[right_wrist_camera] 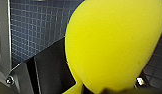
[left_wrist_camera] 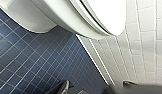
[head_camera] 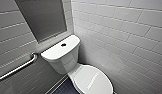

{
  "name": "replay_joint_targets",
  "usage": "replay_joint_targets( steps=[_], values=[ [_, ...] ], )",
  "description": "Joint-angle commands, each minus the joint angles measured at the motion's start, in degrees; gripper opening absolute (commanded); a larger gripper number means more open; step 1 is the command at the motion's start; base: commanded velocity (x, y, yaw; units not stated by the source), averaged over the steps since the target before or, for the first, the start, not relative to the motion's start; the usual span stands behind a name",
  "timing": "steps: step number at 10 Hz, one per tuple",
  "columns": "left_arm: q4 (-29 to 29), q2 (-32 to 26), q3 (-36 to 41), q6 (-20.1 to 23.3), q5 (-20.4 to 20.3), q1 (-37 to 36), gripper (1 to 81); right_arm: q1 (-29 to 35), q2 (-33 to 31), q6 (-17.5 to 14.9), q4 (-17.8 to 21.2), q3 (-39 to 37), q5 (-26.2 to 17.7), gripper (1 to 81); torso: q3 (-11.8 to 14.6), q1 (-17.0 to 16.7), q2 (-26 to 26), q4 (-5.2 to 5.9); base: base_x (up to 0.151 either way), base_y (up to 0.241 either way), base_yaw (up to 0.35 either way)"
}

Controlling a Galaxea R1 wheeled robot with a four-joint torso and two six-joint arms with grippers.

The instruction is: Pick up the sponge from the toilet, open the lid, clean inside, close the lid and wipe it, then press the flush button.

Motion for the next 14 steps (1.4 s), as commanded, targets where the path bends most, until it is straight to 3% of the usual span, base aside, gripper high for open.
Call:
replay_joint_targets(
  steps=[1, 4, 5, 6, 10, 12, 14],
  values=[
    [-0.08, 0.05, 1.78, -0.41, 2.72, -5.76, 81.1, -0.04, -2.32, -0.16, -1.59, 0.94, -3.31, 1.0, 0.00, 0.00, 0.00, -2.06, 0.000, 0.000, 0.000],
    [0.01, 1.19, 1.08, -0.76, 3.69, -5.93, 81.1, -0.04, -1.96, -0.16, -1.94, 0.76, -3.31, 1.0, 0.00, 0.00, 0.00, -4.52, 0.000, 0.000, 0.000],
    [0.01, 1.89, 0.20, -1.54, 3.60, -6.28, 81.1, -0.04, -1.88, -0.16, -2.03, 0.68, -3.31, 1.0, 0.00, 0.00, 0.00, -3.60, 0.000, 0.000, 0.000],
    [0.09, 3.30, -1.56, -2.70, 3.69, -6.89, 81.1, -0.04, -1.70, -0.25, -2.12, 0.50, -3.40, 1.0, 0.00, 0.02, 0.00, -4.02, 0.000, 0.000, 0.000],
    [0.09, 7.67, -6.36, -2.70, 3.77, -7.51, 81.1, -1.26, 1.90, -0.07, -1.94, -4.07, -4.54, 1.0, 0.00, 0.02, 0.00, -4.00, 0.000, 0.000, 0.000],
    [0.09, 9.46, -8.77, -2.70, 3.86, -7.60, 81.1, -1.62, 6.28, 0.55, -1.07, -10.46, -9.27, 1.0, 0.00, 0.02, 0.00, -4.00, 0.000, 0.000, 0.000],
    [0.01, 10.33, -8.77, -2.70, 4.75, -8.13, 81.1, -2.50, 7.97, 0.29, -1.94, -13.39, -9.55, 1.0, 0.00, 0.02, 0.00, -4.00, 0.000, 0.000, 0.000]
  ],
)
